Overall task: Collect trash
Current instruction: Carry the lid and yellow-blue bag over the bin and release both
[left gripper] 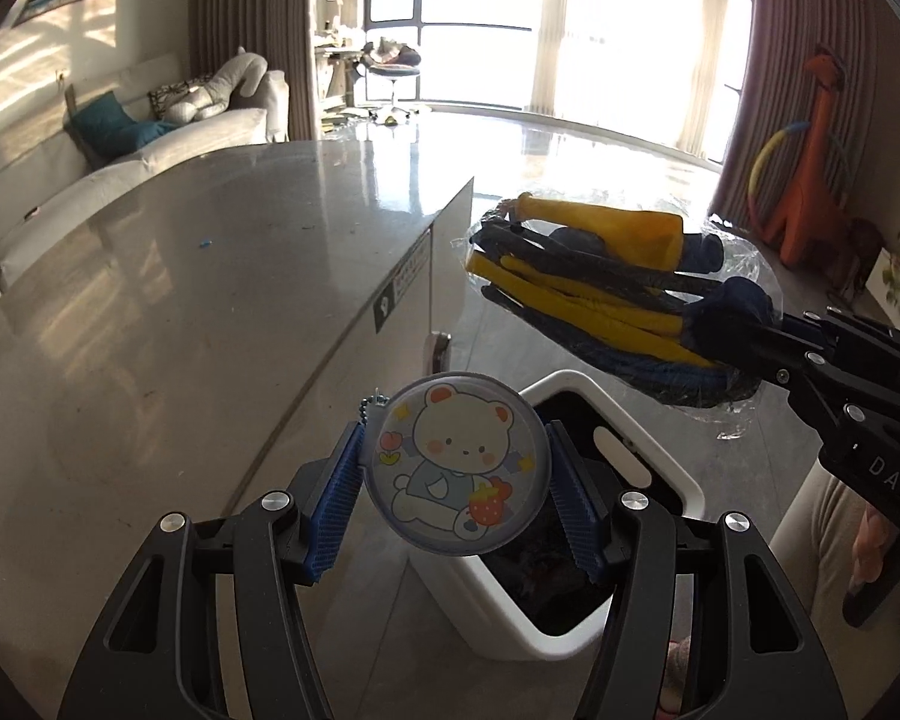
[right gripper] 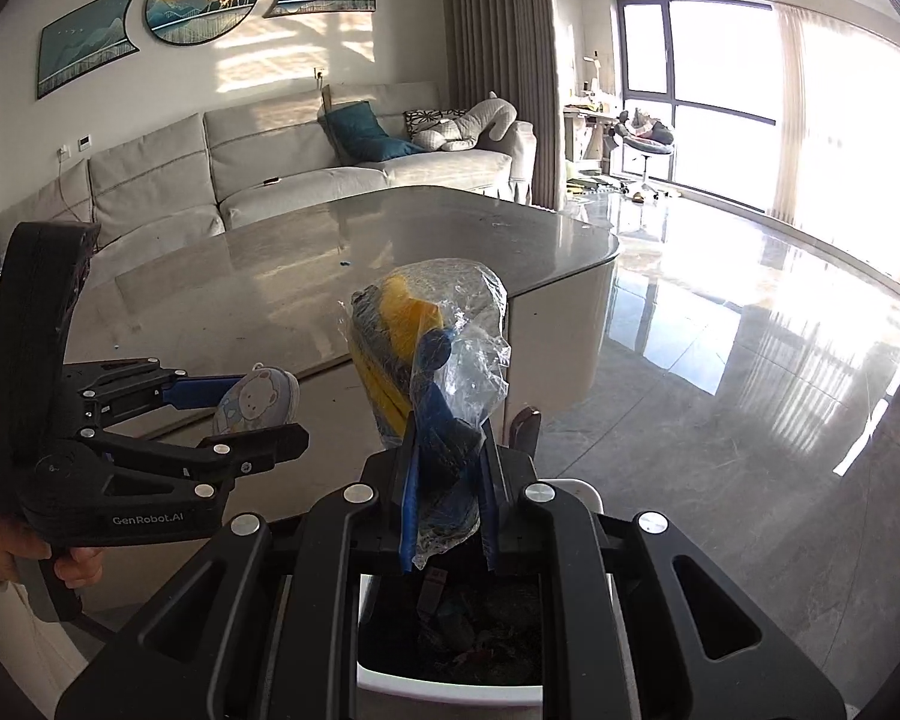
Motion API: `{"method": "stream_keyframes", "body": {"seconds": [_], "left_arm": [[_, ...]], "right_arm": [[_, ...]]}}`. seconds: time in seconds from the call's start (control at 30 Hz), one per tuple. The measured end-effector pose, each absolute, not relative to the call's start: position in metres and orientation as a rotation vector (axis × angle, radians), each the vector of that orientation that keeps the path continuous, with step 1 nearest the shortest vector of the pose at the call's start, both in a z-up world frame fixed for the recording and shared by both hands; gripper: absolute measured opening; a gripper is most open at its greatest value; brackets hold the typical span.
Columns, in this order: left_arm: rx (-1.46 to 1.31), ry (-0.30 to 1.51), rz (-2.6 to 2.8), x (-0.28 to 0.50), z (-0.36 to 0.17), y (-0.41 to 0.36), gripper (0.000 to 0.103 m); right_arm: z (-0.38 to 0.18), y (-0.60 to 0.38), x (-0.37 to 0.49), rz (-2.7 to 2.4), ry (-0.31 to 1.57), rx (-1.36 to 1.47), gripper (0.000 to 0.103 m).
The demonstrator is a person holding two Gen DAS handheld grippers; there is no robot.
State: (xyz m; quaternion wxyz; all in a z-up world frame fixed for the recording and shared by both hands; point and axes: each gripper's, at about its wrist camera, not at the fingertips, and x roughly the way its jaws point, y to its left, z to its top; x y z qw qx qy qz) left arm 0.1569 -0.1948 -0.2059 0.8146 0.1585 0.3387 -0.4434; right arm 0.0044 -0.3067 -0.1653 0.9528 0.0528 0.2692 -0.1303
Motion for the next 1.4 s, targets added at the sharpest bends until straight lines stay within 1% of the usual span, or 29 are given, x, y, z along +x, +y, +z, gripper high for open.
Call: {"method": "stream_keyframes", "body": {"seconds": [0.43,0.5,0.53,0.57,0.6,0.67,0.73,0.87,1.1,1.27,1.33,1.37,1.4], "left_arm": [[0.370,0.765,-1.040,0.137,-0.221,-0.226,0.059],[0.387,0.796,-1.072,0.138,-0.224,-0.233,0.060],[0.403,0.821,-1.089,0.138,-0.227,-0.236,0.072],[0.422,0.829,-1.076,0.136,-0.230,-0.240,0.086],[0.435,0.810,-1.039,0.133,-0.233,-0.241,0.098],[0.473,0.767,-1.005,0.128,-0.235,-0.242,0.098],[0.501,0.765,-0.981,0.129,-0.236,-0.245,0.098],[0.470,0.792,-0.969,0.140,-0.234,-0.241,0.098],[0.445,0.714,-0.906,0.143,-0.220,-0.226,0.098],[0.389,0.711,-0.866,0.155,-0.213,-0.210,0.098],[0.379,0.717,-0.853,0.158,-0.212,-0.207,0.098],[0.375,0.719,-0.850,0.160,-0.213,-0.206,0.098],[0.372,0.722,-0.848,0.161,-0.213,-0.206,0.098]], "right_arm": [[-0.177,-0.325,-0.001,-0.304,0.584,0.109,0.018],[-0.178,-0.327,0.000,-0.309,0.589,0.114,0.018],[-0.178,-0.327,0.002,-0.312,0.591,0.116,0.018],[-0.178,-0.327,0.002,-0.314,0.593,0.117,0.019],[-0.179,-0.326,0.004,-0.315,0.597,0.116,0.019],[-0.179,-0.326,0.005,-0.315,0.600,0.117,0.019],[-0.180,-0.327,0.005,-0.312,0.604,0.116,0.019],[-0.182,-0.326,0.006,-0.306,0.608,0.111,0.019],[-0.183,-0.331,0.003,-0.314,0.620,0.112,0.020],[-0.182,-0.329,0.004,-0.294,0.626,0.115,0.021],[-0.180,-0.326,0.003,-0.279,0.618,0.112,0.022],[-0.180,-0.324,0.003,-0.279,0.616,0.102,0.025],[-0.179,-0.321,0.004,-0.280,0.615,0.089,0.030]]}}
